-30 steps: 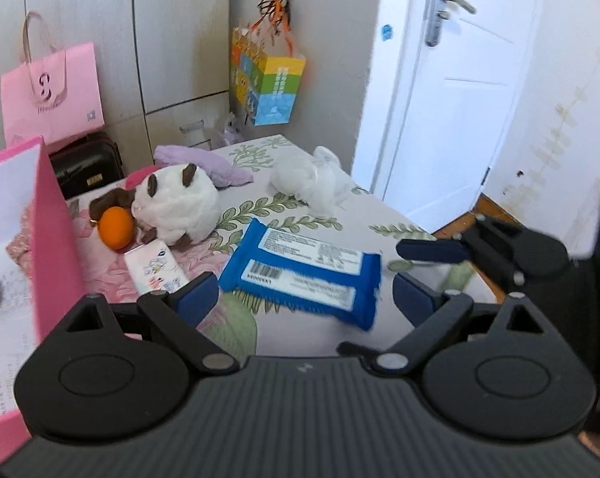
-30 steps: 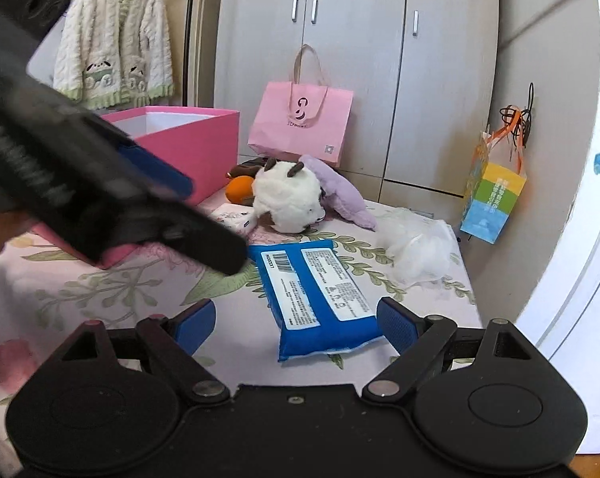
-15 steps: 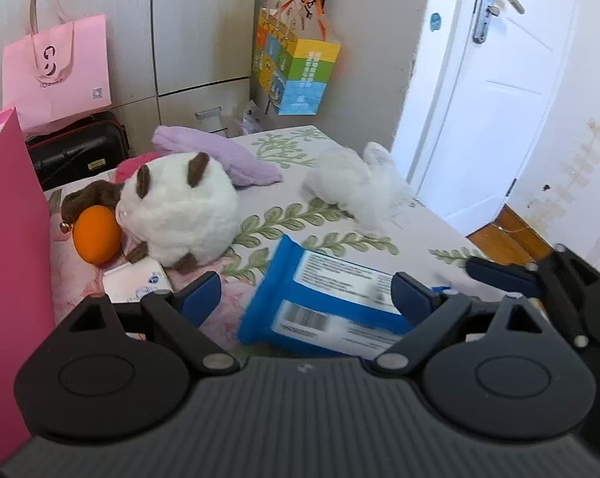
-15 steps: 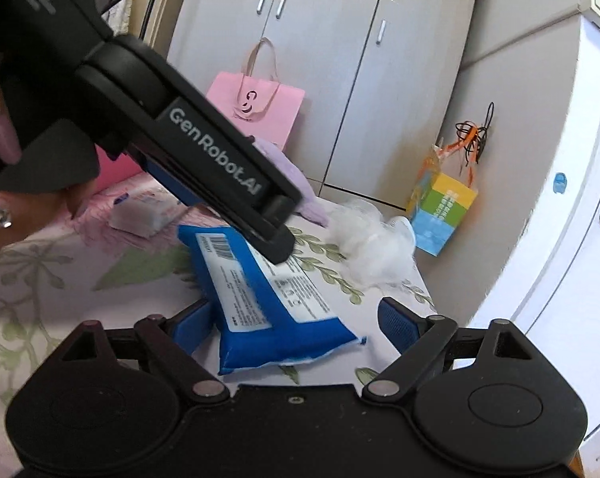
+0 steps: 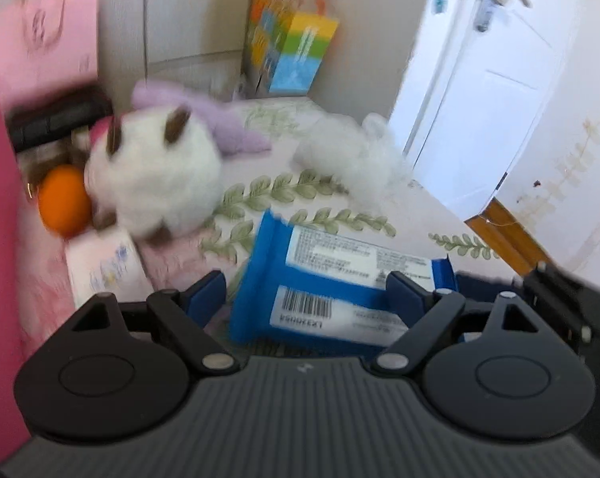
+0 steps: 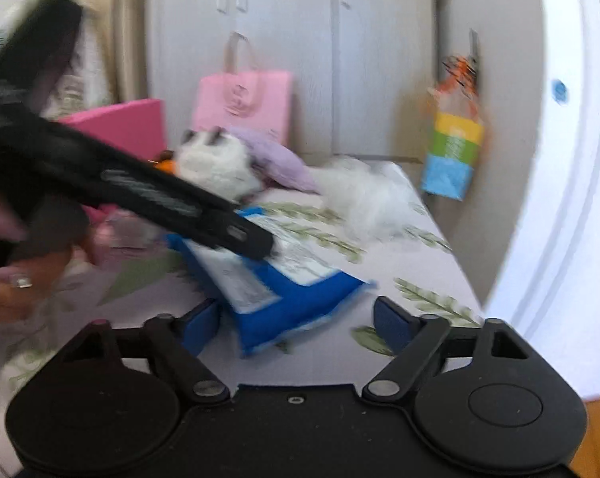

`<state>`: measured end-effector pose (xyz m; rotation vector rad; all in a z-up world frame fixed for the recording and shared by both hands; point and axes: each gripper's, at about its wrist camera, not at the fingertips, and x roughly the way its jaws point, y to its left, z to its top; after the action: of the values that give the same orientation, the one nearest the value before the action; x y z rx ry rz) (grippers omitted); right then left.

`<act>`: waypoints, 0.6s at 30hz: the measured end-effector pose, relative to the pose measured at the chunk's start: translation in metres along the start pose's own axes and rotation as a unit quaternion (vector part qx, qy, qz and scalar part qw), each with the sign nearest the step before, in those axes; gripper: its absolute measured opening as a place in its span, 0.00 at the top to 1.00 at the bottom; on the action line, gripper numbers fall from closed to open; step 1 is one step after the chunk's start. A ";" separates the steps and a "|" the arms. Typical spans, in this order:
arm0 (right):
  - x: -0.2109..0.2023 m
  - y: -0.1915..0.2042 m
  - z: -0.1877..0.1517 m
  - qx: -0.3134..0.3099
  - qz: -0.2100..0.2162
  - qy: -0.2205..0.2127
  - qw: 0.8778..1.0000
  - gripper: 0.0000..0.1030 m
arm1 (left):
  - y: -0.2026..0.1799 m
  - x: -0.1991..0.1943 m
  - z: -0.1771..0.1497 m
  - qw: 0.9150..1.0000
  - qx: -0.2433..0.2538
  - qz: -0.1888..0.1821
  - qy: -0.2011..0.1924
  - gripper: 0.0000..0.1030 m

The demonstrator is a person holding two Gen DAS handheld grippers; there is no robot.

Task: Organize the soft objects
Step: 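Grasp the blue wet-wipe pack with both grippers together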

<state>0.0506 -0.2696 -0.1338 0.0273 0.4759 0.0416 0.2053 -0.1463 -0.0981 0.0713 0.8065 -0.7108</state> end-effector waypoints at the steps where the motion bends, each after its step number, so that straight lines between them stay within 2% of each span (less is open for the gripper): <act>1: -0.001 0.003 -0.002 0.002 0.012 -0.003 1.000 0.21 | 0.001 -0.002 0.001 1.000 -0.012 0.007 -0.001 0.28; 3: 0.001 0.008 -0.005 0.000 0.010 -0.008 1.000 0.22 | 0.001 -0.006 0.001 1.000 -0.016 0.012 -0.003 0.40; 5: 0.004 0.012 -0.007 -0.005 -0.001 -0.016 1.000 0.24 | 0.004 -0.005 -0.001 1.000 -0.026 0.002 0.000 0.41; 10: 0.011 0.009 -0.001 0.008 -0.008 -0.005 1.000 0.27 | -0.008 -0.005 -0.008 1.000 -0.007 0.024 -0.015 0.49; 14: 0.014 0.007 0.003 0.003 -0.002 0.003 1.000 0.27 | -0.005 -0.007 -0.009 0.999 -0.026 0.019 -0.014 0.50; 18: 0.014 0.006 0.003 0.001 0.001 0.005 1.000 0.27 | -0.010 -0.010 -0.012 1.000 -0.022 0.017 -0.012 0.50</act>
<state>0.0640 -0.2627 -0.1375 0.0286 0.4859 0.0424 0.1873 -0.1442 -0.0972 0.0374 0.7964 -0.6608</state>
